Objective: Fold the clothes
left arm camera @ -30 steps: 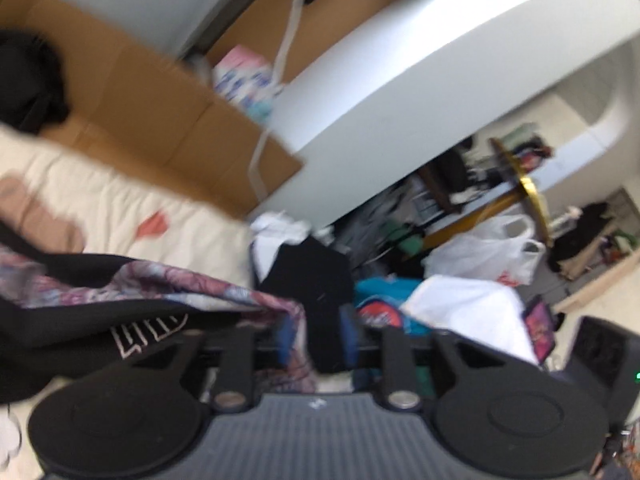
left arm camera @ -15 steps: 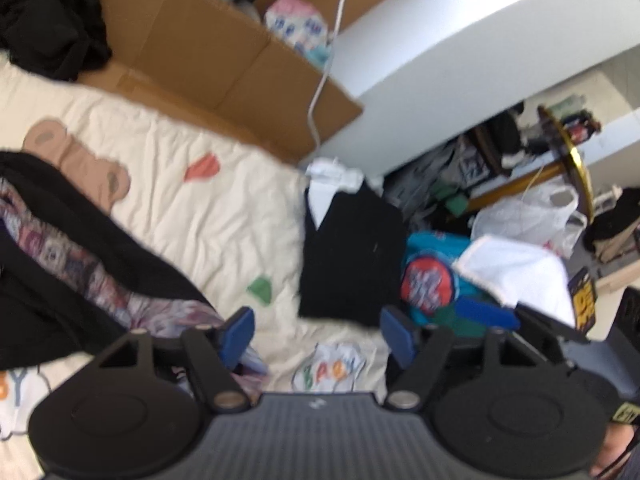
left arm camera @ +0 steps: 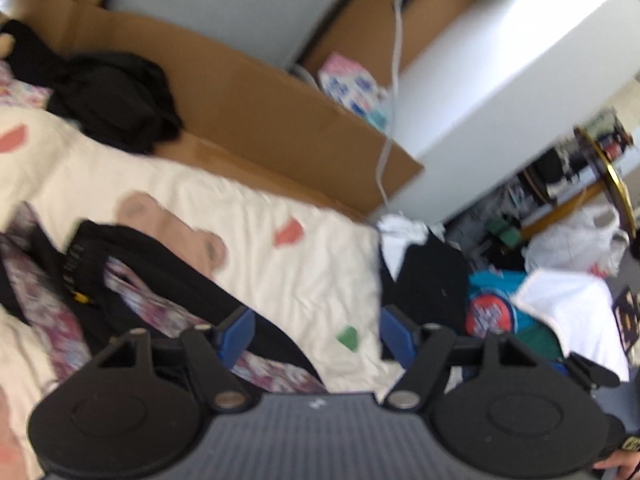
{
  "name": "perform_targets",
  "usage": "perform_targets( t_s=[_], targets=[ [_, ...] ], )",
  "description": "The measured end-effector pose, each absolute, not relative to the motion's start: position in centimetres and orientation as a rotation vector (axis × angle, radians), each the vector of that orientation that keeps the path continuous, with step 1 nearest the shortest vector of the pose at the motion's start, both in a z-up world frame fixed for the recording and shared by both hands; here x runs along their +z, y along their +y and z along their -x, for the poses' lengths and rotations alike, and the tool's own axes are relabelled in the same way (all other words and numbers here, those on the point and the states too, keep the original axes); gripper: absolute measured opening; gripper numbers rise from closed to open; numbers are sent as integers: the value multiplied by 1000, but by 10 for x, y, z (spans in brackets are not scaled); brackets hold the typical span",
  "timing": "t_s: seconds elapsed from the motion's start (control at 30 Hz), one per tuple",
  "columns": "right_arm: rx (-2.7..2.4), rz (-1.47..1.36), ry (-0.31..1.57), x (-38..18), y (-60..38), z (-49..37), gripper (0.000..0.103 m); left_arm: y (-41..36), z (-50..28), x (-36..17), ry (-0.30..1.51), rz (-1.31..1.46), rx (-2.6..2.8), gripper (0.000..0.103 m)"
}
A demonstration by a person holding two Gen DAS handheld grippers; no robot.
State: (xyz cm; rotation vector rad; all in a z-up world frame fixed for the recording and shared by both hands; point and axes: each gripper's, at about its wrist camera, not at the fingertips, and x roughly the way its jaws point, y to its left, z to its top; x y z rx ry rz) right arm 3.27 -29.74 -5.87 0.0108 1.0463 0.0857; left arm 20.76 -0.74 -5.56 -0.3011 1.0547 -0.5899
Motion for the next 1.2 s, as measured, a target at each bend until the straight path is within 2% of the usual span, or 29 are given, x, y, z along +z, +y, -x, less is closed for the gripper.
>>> perform_targets(
  t_s=[0.3, 0.57, 0.73, 0.87, 1.0, 1.2],
  targets=[
    [130, 0, 990, -51, -277, -52, 103, 80, -222, -62, 1043, 392, -391, 70],
    [192, 20, 1025, -64, -255, -66, 103, 92, -245, -113, 1141, 458, -338, 58],
    [216, -7, 1022, -64, -254, -73, 103, 94, -253, -145, 1184, 441, -324, 46],
    [218, -4, 1032, -74, -256, -82, 103, 93, -266, -170, 1206, 438, -302, 46],
    [215, 8, 1031, -86, -260, -95, 103, 89, -277, -197, 1219, 426, -294, 55],
    [252, 28, 1033, -107, -259, -118, 103, 87, -304, -222, 1160, 404, -298, 60]
  ],
)
